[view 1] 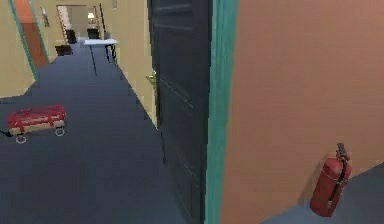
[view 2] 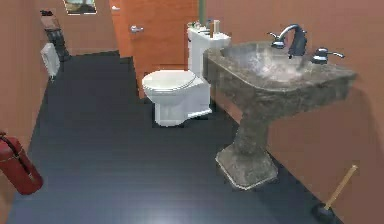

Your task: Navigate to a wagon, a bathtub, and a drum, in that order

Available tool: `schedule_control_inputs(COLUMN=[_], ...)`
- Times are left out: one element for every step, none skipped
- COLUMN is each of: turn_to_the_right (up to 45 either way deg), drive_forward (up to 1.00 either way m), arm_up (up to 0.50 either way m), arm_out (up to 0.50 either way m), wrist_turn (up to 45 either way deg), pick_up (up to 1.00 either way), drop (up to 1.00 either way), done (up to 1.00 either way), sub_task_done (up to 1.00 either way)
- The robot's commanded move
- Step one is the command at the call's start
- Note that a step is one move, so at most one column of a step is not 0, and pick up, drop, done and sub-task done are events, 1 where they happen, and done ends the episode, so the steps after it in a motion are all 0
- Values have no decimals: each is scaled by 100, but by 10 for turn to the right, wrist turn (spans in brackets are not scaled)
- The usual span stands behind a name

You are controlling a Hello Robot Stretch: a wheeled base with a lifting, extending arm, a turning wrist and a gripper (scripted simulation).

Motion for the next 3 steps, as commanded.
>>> schedule_control_inputs(turn_to_the_right=[-300,0,-30], drive_forward=[0,100,0], arm_up=[0,0,0], arm_out=[0,0,0], wrist_turn=[0,0,0], pick_up=[0,0,0], drop=[0,0,0], done=[0,0,0], sub_task_done=[0,0,0])
